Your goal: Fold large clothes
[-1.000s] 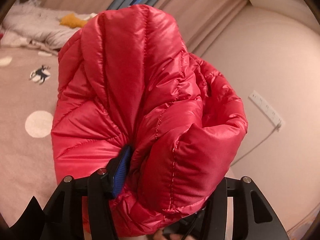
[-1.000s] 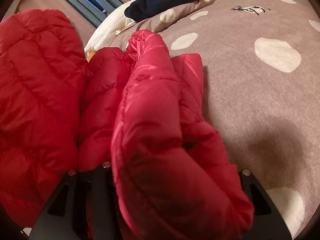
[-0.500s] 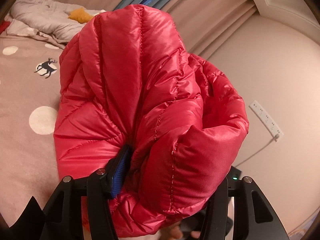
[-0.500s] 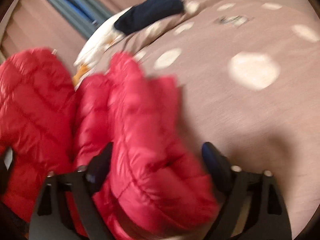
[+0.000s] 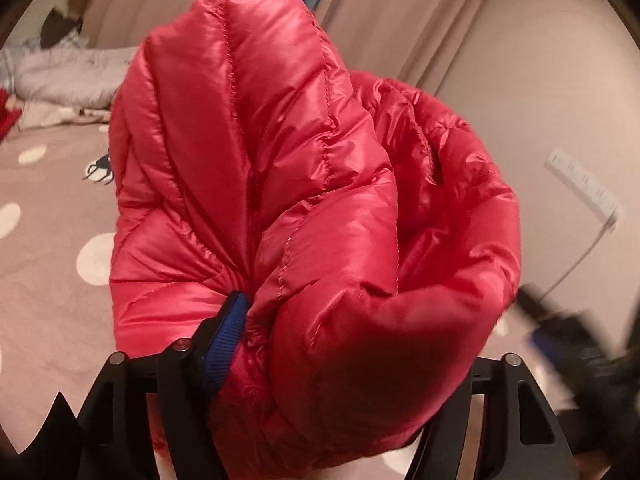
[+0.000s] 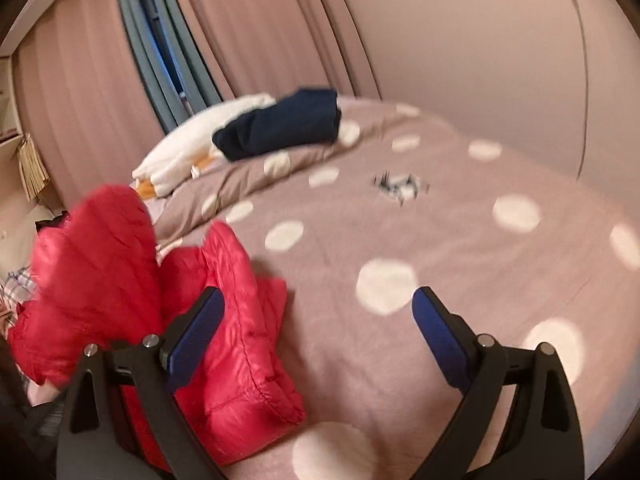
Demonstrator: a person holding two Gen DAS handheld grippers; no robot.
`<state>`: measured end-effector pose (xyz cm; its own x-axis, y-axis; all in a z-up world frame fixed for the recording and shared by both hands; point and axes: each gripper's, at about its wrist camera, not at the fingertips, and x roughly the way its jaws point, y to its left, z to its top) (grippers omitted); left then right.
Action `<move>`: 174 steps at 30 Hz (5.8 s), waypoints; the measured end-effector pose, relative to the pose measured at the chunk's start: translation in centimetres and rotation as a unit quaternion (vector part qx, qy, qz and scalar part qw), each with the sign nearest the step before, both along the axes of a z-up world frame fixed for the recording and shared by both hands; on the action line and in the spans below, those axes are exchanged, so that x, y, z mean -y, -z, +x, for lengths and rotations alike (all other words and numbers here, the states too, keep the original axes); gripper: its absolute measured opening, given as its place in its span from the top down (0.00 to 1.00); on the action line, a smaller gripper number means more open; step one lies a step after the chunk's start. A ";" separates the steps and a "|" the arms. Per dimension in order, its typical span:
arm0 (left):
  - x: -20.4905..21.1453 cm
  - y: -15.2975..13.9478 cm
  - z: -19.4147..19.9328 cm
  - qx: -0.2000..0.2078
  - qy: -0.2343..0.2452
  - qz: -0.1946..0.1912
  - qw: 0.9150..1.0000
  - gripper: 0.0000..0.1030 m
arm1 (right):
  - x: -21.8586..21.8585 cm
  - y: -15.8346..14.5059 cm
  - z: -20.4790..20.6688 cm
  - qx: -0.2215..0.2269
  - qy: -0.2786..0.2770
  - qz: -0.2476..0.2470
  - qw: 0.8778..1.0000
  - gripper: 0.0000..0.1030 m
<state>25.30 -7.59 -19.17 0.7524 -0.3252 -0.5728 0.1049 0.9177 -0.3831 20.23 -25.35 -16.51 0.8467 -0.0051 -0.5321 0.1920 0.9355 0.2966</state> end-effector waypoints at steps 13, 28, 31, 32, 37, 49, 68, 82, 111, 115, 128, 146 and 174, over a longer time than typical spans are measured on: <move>11.5 3.0 0.9 -0.005 -0.036 0.230 0.973 0.14 | 2.9 -5.0 -4.4 0.043 0.010 -0.015 0.999 0.02; 12.8 3.5 3.1 -0.008 -0.021 0.270 0.963 0.06 | 4.5 -4.8 -4.6 0.028 0.017 0.012 0.999 0.01; 12.5 2.9 2.8 -0.014 -0.004 0.254 0.967 0.05 | 4.4 -5.0 -4.7 0.030 0.009 0.017 0.999 0.01; 12.0 2.3 2.6 -0.017 0.002 0.244 0.970 0.05 | 4.3 -5.1 -4.8 0.032 0.004 0.020 0.999 0.01; 9.2 0.3 0.2 -0.012 0.052 0.182 0.982 0.05 | 3.1 -4.8 -4.1 0.039 -0.052 0.058 0.996 0.01; 1.9 -1.0 -1.3 -0.007 0.072 0.022 0.997 0.05 | -3.1 -1.6 1.5 -0.029 -0.162 0.094 0.982 0.01; 0.2 -0.3 -0.2 -0.007 0.081 -0.016 0.997 0.05 | -6.3 0.8 4.5 -0.079 -0.190 0.113 0.972 0.26; -4.3 -3.6 -1.4 0.018 0.007 -0.079 0.997 0.05 | -5.6 2.2 4.1 -0.109 -0.169 0.071 0.977 0.65; -9.4 2.8 8.8 -0.039 -0.171 0.013 0.984 0.28 | -0.5 7.1 4.6 -0.171 -0.121 0.006 0.978 0.57; -8.4 2.2 8.3 -0.015 -0.163 0.024 0.986 0.28 | 0.0 7.8 4.8 -0.181 -0.112 -0.001 0.977 0.46; -8.2 1.8 8.6 -0.016 -0.153 0.044 0.987 0.28 | 0.3 -0.1 2.8 -0.037 -0.074 0.021 0.996 0.31; -7.6 2.2 8.6 -0.005 -0.128 0.057 0.990 0.28 | -5.2 0.7 8.9 0.001 -0.173 0.086 0.981 0.49; -4.2 3.6 8.8 0.002 -0.096 0.117 0.988 0.21 | -3.0 7.9 12.5 -0.076 -0.130 -0.018 0.988 0.33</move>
